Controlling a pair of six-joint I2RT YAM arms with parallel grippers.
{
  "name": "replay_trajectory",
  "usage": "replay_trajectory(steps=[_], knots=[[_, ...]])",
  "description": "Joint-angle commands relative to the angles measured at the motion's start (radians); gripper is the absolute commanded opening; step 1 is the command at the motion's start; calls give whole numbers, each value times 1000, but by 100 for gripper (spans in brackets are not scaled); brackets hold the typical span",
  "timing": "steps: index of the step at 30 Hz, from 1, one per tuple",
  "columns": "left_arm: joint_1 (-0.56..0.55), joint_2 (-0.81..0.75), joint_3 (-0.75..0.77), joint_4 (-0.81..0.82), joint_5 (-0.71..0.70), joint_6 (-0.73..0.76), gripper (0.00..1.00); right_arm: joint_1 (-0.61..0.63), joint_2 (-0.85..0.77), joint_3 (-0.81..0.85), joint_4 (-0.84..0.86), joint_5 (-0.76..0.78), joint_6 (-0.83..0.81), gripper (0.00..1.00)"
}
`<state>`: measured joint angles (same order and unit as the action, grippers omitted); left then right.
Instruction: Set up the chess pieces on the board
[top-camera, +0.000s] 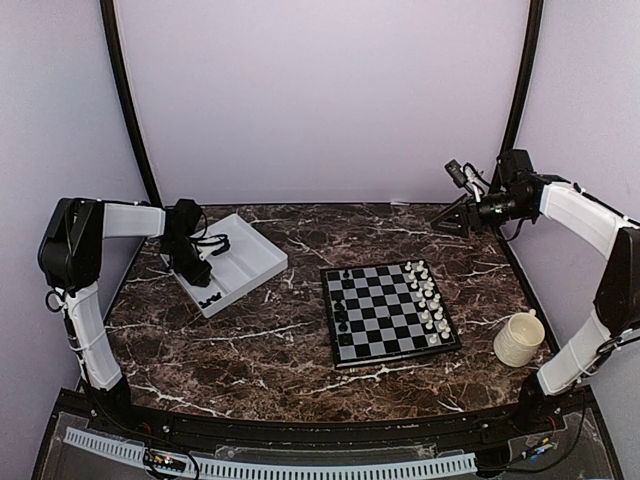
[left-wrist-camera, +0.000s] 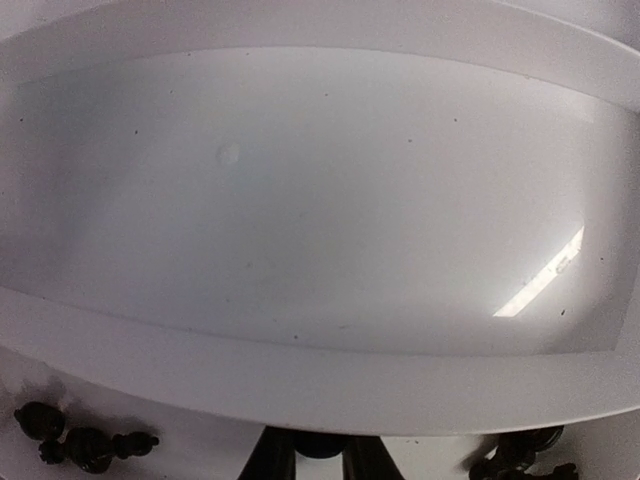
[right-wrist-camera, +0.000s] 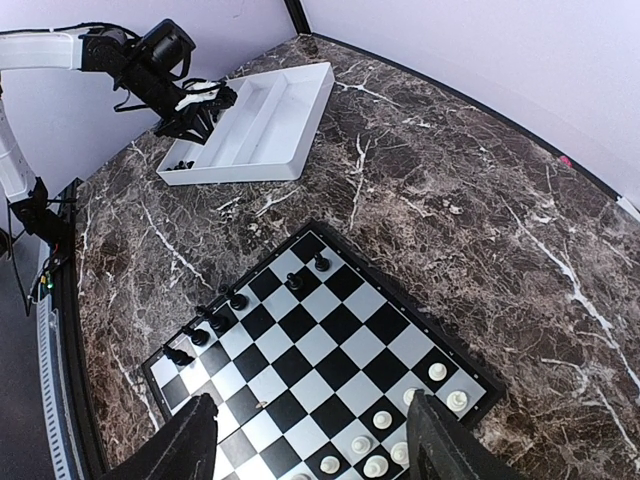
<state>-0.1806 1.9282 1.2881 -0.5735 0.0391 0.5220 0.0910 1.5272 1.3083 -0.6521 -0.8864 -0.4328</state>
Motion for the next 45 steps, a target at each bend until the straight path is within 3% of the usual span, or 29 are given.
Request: replay_trajectory(steps=[1, 8, 13, 16, 20, 26, 31, 39, 45], knots=[[4, -4, 20, -59, -11, -28, 12, 2, -29, -11, 7, -16, -3, 66], [3, -63, 34, -97, -6, -75, 5, 2, -30, -2, 3, -18, 0, 65], [-25, -248, 25, -85, 70, -124, 4, 6, -27, 33, -12, -17, 3, 65], [-96, -344, 25, -39, 208, -139, 4, 35, -3, 65, -23, -13, 6, 65], [-254, -419, 31, 53, 278, -129, 4, 148, 64, 149, -89, 16, -24, 64], [-377, -398, 39, 297, 556, -224, 4, 317, 189, 331, -176, 73, -33, 60], [-446, -363, 51, 413, 693, -230, 5, 429, 268, 457, -250, 68, -98, 58], [-457, -324, -31, 560, 955, -335, 6, 594, 289, 518, -248, 192, -193, 56], [-461, -315, -72, 569, 1064, -377, 6, 672, 307, 562, -303, 322, -302, 56]])
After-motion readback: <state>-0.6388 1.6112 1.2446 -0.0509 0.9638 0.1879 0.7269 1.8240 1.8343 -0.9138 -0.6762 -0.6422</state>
